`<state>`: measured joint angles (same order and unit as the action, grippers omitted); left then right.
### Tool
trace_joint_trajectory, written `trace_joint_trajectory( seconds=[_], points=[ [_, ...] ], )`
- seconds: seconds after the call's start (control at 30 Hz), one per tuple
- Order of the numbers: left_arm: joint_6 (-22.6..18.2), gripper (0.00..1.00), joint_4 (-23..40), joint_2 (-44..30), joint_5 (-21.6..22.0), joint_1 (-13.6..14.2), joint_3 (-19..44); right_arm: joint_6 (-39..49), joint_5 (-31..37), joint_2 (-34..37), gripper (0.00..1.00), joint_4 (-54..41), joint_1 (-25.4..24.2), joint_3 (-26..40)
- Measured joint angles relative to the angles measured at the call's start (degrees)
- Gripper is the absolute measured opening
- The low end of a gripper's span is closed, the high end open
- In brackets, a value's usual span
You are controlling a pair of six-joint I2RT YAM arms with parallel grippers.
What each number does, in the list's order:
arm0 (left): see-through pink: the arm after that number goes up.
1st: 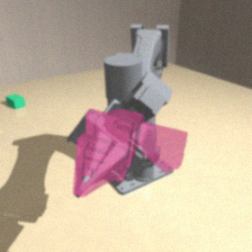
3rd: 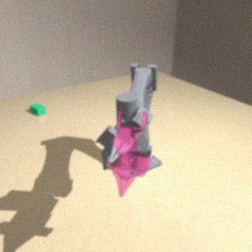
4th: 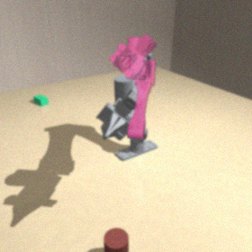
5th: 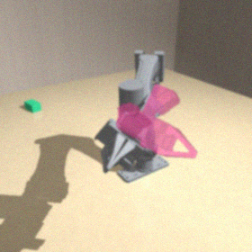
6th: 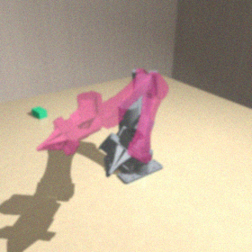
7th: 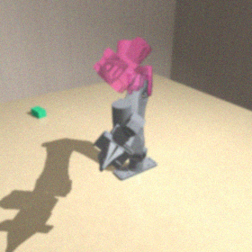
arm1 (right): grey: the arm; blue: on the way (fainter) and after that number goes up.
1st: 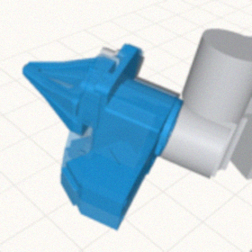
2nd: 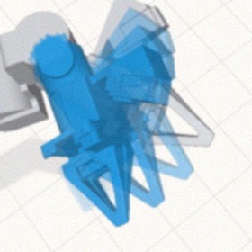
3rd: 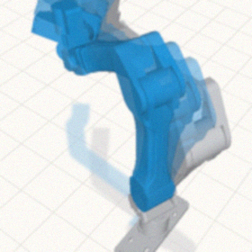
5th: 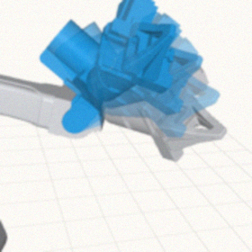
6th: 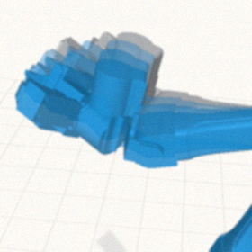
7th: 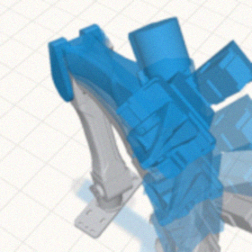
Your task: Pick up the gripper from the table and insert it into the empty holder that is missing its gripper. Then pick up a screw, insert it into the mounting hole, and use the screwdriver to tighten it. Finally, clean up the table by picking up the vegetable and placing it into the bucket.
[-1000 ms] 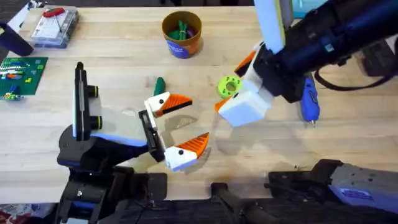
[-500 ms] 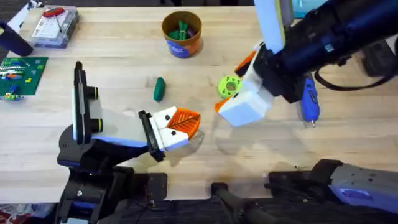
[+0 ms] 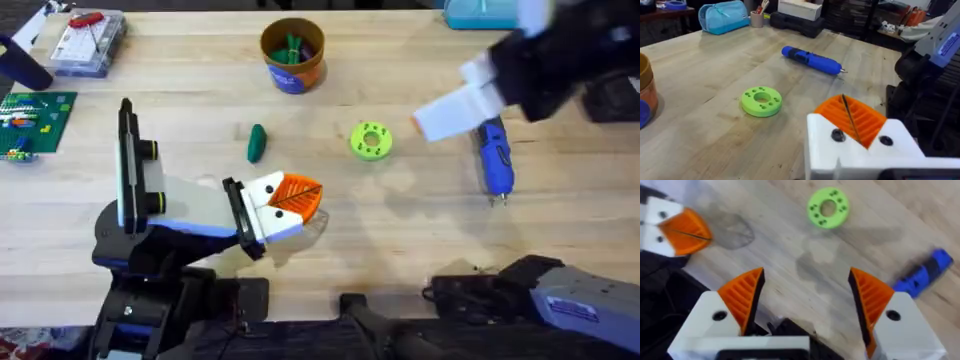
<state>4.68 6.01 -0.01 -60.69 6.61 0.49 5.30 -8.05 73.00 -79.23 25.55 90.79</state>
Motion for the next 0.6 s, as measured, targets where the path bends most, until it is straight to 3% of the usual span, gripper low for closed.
trace_joint_trajectory(
  seconds=[0.23,0.4,0.47,0.57,0.6],
  points=[
    [-0.1,0.004,0.0,0.0,0.0,0.0,0.0,-0.6,4.7,-0.5,0.997,-2.9,-13.2,-0.6],
    [-0.1,0.004,0.0,0.0,0.0,0.0,0.0,-0.8,6.9,-0.4,0.997,-2.1,-23.5,-4.5],
    [-0.1,0.004,0.0,0.0,0.0,0.0,0.0,-0.9,6.9,0.2,0.894,-1.9,-26.7,-6.2],
    [-0.1,0.004,0.0,0.0,0.0,0.0,0.0,-1.1,6.7,1.7,0.547,-1.6,-29.3,-6.9],
    [-0.1,0.004,0.0,0.0,0.0,0.0,0.0,-1.1,6.7,1.9,0.526,-1.5,-29.6,-6.9]
  ],
)
